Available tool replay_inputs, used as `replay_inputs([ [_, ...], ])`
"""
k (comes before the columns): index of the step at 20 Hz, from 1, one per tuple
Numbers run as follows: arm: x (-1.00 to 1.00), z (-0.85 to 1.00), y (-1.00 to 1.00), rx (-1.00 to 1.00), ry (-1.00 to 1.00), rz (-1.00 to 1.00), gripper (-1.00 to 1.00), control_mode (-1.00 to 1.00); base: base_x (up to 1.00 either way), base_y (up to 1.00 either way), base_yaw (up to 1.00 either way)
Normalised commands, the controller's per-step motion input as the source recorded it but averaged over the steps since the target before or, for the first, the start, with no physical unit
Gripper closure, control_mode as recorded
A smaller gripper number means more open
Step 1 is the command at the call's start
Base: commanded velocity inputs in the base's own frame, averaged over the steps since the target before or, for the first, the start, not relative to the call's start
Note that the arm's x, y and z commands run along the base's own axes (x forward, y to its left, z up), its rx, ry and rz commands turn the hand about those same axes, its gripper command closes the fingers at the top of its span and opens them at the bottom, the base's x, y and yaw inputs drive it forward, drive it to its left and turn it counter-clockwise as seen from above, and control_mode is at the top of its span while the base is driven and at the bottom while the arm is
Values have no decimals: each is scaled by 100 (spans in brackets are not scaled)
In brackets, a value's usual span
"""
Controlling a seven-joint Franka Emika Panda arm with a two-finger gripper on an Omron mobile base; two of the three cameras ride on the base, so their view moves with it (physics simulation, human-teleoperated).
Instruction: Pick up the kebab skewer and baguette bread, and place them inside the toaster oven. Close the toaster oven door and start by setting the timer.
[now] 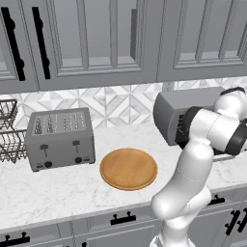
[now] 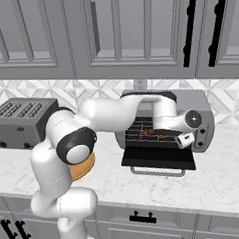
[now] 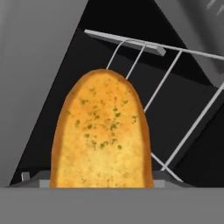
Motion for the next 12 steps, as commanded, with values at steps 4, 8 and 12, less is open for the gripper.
replay_inputs([
  [4, 0, 0, 0, 0, 0, 0, -100, -100, 0, 0, 0],
  [8, 0, 0, 0, 0, 0, 0, -100, -100, 0, 0, 0],
  [12, -16, 0, 0, 0, 0, 0, -100, -100, 0, 0, 0],
])
